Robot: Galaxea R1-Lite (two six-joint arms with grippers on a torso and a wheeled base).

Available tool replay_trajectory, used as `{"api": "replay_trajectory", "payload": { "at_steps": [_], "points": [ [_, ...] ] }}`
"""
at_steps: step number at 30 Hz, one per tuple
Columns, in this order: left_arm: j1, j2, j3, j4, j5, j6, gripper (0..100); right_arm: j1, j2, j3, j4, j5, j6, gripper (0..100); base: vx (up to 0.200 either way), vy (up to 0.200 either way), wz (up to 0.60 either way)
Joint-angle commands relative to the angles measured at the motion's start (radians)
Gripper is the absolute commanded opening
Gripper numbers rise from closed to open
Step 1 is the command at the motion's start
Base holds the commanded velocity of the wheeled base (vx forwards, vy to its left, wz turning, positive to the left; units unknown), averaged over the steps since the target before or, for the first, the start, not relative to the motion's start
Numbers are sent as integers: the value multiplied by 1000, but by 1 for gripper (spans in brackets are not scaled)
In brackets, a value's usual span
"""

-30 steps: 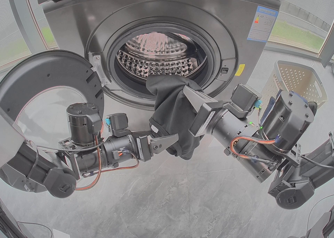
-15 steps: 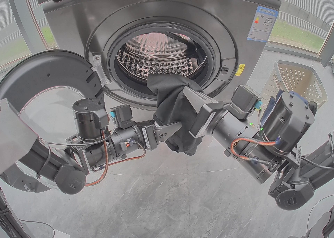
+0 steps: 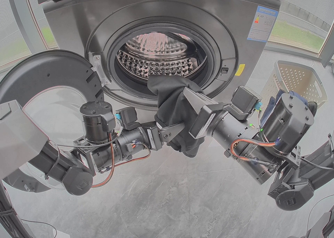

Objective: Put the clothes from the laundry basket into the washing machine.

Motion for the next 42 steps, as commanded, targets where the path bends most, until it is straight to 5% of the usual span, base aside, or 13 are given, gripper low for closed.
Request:
{"api": "replay_trajectory", "payload": {
  "at_steps": [1,2,15,30,31,42],
  "points": [
    [-2,10,-15,-3,9,-1,100,2,1,1,0,0,0,0,0,0,0],
    [0,10,-23,-3,11,-1,0,2,1,1,0,0,0,0,0,0,0],
    [-2,-26,-9,-30,31,-4,0,-7,6,27,0,1,-1,0,0,0,0],
    [-69,-248,166,-33,38,-1,0,-33,53,63,-26,15,-1,0,0,0,0],
    [-66,-248,166,-33,37,-1,0,-33,53,64,-26,15,-1,100,0,0,0],
    [-53,-236,115,-90,89,-6,0,-40,53,196,-22,12,-15,100,0,0,0]
  ]
}}
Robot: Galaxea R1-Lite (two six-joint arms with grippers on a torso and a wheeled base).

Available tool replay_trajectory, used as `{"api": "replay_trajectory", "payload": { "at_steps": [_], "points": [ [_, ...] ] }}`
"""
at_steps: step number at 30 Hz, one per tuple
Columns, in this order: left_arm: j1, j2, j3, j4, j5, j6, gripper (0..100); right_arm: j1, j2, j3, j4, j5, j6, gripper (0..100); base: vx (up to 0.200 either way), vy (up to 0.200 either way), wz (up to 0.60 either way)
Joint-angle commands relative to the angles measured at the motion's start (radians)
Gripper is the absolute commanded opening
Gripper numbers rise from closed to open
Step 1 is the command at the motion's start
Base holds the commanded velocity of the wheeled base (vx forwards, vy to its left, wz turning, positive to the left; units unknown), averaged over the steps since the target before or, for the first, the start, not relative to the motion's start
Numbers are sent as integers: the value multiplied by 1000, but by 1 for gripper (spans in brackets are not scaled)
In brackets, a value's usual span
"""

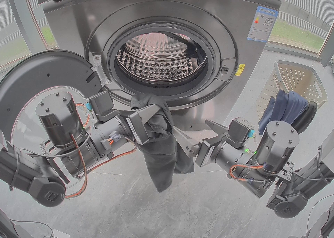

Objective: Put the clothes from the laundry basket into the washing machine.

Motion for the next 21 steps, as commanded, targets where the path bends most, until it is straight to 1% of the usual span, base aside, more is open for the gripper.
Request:
{"api": "replay_trajectory", "payload": {
  "at_steps": [1,3,7,12,17,21],
  "points": [
    [4,2,-20,-3,16,-1,0,-8,3,36,1,-1,-2,100,0,0,0],
    [4,2,-29,-3,22,-1,0,-8,3,39,3,0,-5,100,0,0,0],
    [4,2,-40,-2,39,1,0,1,6,47,-7,3,-37,100,0,0,0],
    [4,1,-44,-2,54,1,0,17,33,36,-7,5,-43,100,0,0,0],
    [4,7,-69,6,91,1,0,23,69,30,-20,6,-47,100,0,0,0],
    [3,7,-84,12,99,1,0,23,98,21,-24,9,-54,100,0,0,0]
  ]
}}
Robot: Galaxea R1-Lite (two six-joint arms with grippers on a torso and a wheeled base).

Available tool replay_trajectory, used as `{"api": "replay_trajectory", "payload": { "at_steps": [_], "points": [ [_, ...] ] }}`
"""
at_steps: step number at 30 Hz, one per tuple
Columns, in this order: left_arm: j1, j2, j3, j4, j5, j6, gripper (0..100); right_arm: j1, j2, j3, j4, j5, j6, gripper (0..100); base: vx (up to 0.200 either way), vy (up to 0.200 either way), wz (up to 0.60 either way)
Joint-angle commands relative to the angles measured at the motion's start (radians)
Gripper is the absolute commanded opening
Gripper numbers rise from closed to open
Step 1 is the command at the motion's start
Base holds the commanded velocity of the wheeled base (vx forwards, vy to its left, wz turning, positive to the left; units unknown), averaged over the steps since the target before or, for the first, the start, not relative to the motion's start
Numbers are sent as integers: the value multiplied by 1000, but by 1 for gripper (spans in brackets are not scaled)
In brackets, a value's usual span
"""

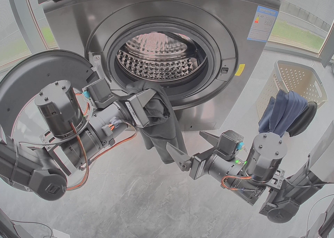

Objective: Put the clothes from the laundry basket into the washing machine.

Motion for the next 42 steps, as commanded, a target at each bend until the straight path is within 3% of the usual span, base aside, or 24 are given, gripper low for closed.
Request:
{"api": "replay_trajectory", "payload": {
  "at_steps": [1,12,24,35,42],
  "points": [
    [-4,2,-17,3,3,-1,0,3,64,-35,-17,11,-15,100,0,0,0],
    [-9,17,-11,1,17,1,0,-4,118,-190,-37,14,-26,100,0,0,0],
    [-10,20,-3,-11,17,1,0,-101,178,-339,37,7,-26,100,0,0,0],
    [-10,17,-3,-13,17,1,0,-109,201,-259,43,2,-26,100,0,0,0],
    [-7,12,3,-13,18,2,0,-156,192,-216,49,0,-26,100,0,0,0]
  ]
}}
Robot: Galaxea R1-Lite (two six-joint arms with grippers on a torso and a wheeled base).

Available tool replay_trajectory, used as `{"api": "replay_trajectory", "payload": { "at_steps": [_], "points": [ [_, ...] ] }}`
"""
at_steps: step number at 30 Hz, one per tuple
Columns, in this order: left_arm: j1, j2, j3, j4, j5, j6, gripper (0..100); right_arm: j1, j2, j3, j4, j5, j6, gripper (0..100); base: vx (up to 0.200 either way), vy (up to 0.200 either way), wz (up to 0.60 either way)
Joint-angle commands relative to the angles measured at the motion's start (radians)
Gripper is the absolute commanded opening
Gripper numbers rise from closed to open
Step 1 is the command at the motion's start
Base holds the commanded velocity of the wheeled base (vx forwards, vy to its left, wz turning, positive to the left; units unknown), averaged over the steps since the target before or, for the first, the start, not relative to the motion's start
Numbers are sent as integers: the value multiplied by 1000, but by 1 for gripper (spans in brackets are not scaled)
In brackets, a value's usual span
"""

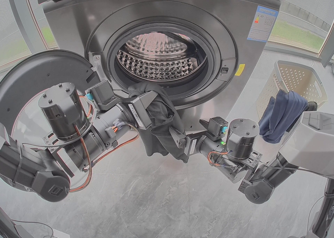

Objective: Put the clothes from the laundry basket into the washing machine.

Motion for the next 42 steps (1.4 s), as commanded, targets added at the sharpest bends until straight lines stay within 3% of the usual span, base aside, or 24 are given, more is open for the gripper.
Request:
{"api": "replay_trajectory", "payload": {
  "at_steps": [1,8,13,17,30,42],
  "points": [
    [2,-5,6,0,0,-1,0,-28,-7,27,6,1,0,100,0,0,0],
    [2,-3,9,0,2,1,0,-5,-21,61,-7,9,0,100,0,0,0],
    [7,3,9,0,6,1,0,113,-73,105,-17,12,0,100,0,0,0],
    [7,4,9,0,8,1,0,143,-94,99,-18,12,2,100,0,0,0],
    [-1,-6,14,0,8,3,0,47,10,-122,3,12,0,100,0,0,0],
    [-1,-9,17,-2,5,1,0,54,107,-218,95,6,0,100,0,0,0]
  ]
}}
